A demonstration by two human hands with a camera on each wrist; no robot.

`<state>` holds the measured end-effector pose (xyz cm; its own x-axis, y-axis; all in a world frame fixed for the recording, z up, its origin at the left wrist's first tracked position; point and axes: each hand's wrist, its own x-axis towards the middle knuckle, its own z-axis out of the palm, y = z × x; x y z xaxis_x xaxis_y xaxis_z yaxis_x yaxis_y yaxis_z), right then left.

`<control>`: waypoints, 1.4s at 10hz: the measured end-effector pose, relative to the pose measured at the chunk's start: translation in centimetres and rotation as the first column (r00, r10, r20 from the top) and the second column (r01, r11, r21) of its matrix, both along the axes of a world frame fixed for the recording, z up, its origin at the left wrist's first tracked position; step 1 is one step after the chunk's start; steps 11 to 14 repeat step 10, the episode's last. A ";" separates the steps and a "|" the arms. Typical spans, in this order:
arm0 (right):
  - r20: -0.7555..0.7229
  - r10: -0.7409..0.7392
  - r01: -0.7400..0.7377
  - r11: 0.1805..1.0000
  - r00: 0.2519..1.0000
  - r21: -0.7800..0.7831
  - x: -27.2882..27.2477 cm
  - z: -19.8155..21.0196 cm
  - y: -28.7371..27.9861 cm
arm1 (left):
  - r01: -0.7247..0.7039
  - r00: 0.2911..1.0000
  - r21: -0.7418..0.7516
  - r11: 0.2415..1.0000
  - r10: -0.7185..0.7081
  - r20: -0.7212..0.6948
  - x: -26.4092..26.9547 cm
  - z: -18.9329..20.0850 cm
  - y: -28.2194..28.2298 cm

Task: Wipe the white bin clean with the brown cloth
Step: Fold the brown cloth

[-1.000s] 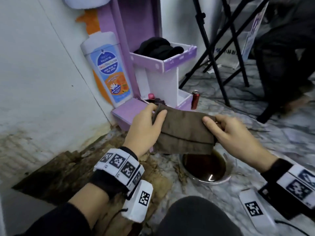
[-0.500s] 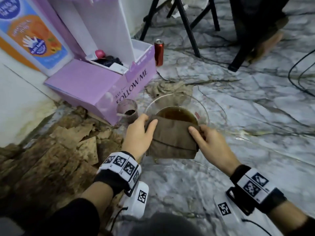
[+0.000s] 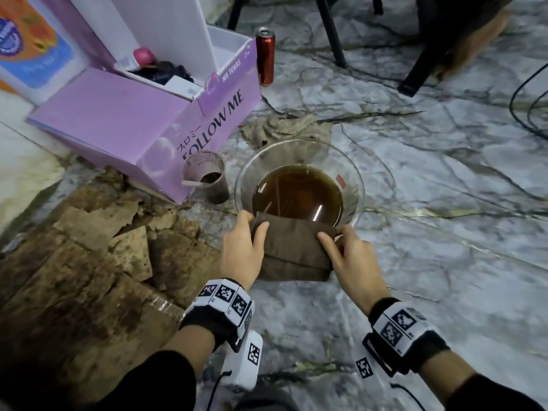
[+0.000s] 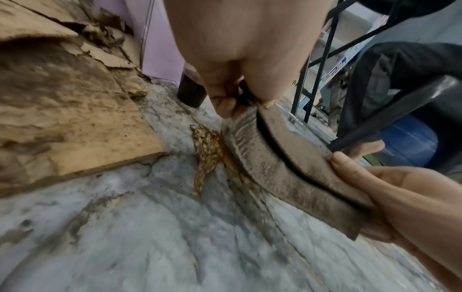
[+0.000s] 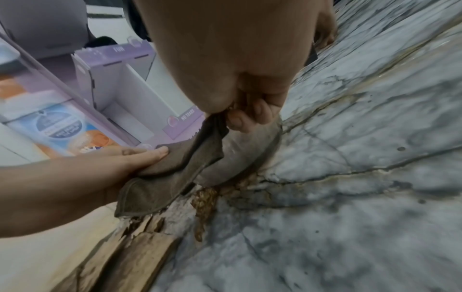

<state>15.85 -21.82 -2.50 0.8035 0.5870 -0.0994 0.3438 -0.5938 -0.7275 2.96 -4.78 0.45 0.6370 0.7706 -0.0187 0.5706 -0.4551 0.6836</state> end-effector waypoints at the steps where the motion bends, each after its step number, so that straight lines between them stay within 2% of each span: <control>1: 0.006 -0.023 0.023 1.000 1.000 0.003 -0.2 -0.2 0.0 | -0.035 0.999 0.003 0.999 0.035 0.001 -0.2 -0.4 -0.2; 2: 0.006 -0.066 0.066 0.998 0.998 0.013 -0.5 -0.2 0.2 | -0.048 0.999 -0.019 0.999 0.048 0.015 -0.2 -0.8 -0.3; 4: 0.083 -0.187 0.193 0.979 0.979 -0.068 -0.7 0.2 0.3 | -0.078 0.994 -0.034 0.996 0.075 -0.082 -0.2 -1.4 0.6; 5: 0.067 -0.201 0.207 0.974 0.977 -0.088 -0.9 0.1 0.3 | -0.066 0.993 -0.036 0.997 0.062 -0.096 -0.4 -1.6 0.7; 8: 0.016 -0.169 0.170 0.985 0.985 -0.032 -1.1 0.4 0.2 | -0.035 0.995 -0.101 0.994 0.026 -0.094 -0.6 -1.7 1.5; 10: 0.035 -0.143 0.144 0.989 0.989 -0.038 -1.2 1.5 -0.4 | -0.107 0.990 -0.032 0.994 0.104 -0.099 -2.2 -0.8 2.2; 14: 0.035 -0.143 0.144 0.989 0.989 -0.038 -1.2 1.5 -0.4 | -0.107 0.990 -0.032 0.994 0.104 -0.099 -2.2 -0.8 2.2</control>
